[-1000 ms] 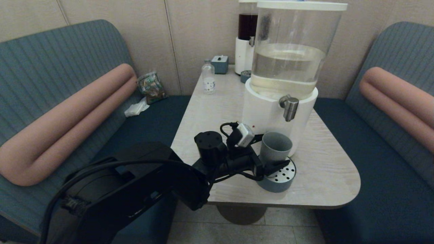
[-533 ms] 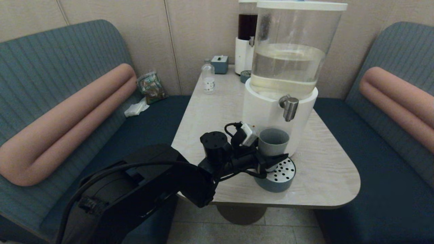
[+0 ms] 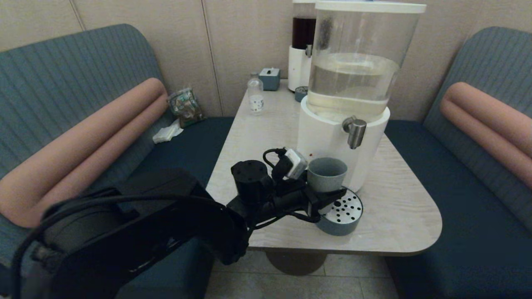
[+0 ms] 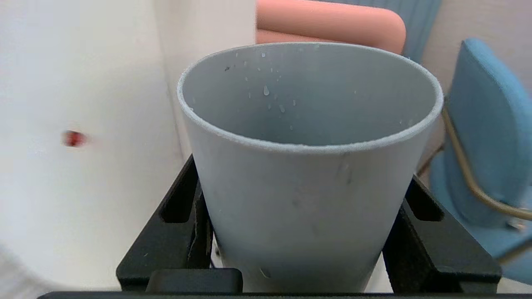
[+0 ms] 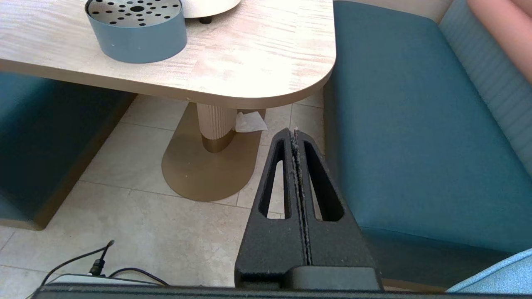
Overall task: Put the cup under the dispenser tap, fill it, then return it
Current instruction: Place the cup next to the water dispenser
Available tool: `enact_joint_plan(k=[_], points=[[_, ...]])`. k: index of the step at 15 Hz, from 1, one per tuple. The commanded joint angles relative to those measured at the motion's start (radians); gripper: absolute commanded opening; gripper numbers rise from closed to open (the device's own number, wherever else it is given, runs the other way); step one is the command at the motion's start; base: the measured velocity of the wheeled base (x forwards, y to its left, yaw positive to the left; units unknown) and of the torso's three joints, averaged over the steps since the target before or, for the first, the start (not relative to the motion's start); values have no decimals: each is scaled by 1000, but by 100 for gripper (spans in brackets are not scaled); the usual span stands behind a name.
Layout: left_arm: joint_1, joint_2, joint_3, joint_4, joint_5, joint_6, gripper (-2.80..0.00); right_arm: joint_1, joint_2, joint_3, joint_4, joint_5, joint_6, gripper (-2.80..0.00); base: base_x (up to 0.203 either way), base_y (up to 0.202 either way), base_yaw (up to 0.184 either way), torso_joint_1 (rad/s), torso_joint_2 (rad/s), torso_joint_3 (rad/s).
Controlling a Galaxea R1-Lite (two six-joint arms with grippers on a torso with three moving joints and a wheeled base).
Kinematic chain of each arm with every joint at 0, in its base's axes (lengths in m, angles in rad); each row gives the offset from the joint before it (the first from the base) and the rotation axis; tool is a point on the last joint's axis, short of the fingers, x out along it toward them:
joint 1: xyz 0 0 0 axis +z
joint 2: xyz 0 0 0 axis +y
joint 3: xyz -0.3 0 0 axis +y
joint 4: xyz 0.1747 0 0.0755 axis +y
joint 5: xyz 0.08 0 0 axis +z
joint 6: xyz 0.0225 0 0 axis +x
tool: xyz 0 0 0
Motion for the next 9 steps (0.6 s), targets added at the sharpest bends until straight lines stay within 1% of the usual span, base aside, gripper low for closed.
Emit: enact_joint_plan(k=[1,2,5,7,9], points=[[23,-116,74,-8,-2,-5,-280,0,-1,0,0,0,-1,-280,0,0,0,0,0,0],[52,-145,104,-8,-1,-10,-280,0,-1,0,0,0,-1,-280,0,0,0,0,0,0],[178,-224,146,-2,-3,-19,-280,0,-1,0,0,0,-1,-280,0,0,0,0,0,0],[270,-220,121,4,-5,-50,-280,0,-1,0,0,0,-1,-280,0,0,0,0,0,0],[319,-159,69,-1,-6,-74,-280,0,-1,0,0,0,-1,-280,0,0,0,0,0,0]])
